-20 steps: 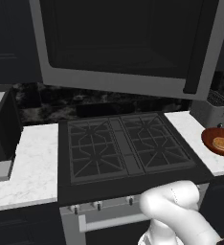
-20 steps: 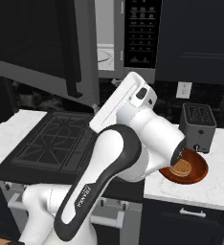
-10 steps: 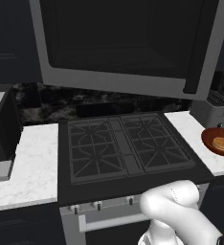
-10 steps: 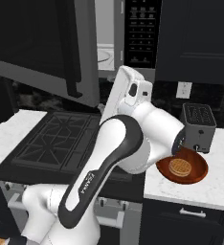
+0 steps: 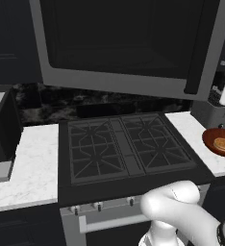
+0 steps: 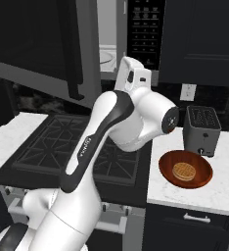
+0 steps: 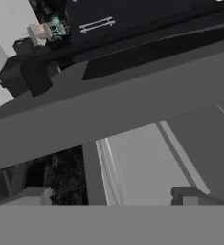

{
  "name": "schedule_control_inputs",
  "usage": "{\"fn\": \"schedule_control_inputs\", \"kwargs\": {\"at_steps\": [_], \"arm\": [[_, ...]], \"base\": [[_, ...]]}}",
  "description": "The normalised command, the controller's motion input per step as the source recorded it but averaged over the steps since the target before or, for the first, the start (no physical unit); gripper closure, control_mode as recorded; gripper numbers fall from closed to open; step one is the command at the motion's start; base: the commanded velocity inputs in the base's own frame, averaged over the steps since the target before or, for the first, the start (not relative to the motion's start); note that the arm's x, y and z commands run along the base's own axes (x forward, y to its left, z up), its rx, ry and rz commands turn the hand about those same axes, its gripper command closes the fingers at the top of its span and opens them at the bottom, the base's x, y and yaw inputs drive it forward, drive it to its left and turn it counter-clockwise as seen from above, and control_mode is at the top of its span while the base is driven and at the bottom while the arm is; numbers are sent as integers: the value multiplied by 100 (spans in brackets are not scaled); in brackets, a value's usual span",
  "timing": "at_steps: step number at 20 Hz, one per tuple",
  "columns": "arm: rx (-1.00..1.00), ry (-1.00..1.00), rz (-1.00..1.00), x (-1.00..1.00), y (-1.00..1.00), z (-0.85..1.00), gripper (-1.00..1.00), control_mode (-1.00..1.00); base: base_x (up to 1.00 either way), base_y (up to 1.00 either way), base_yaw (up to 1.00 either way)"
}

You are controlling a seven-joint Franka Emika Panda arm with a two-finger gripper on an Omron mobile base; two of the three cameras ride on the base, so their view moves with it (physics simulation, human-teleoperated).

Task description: Open the microwave, place the bowl with waffle inside the microwave, then close the microwave door and turn it on.

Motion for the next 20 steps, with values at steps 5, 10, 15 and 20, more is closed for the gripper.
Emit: {"fn": "schedule_control_inputs", "kwargs": {"at_steps": [5, 10, 15, 20], "arm": [[0, 0, 0, 29, 1, 0, -100, -100], [0, 0, 4, 24, 24, 0, -100, -100], [0, 0, 10, 16, 50, 0, -100, -100], [0, 0, 17, -10, 59, 0, -100, -100]], "base": [[0, 0, 0], [0, 0, 0], [0, 0, 0], [0, 0, 0]]}}
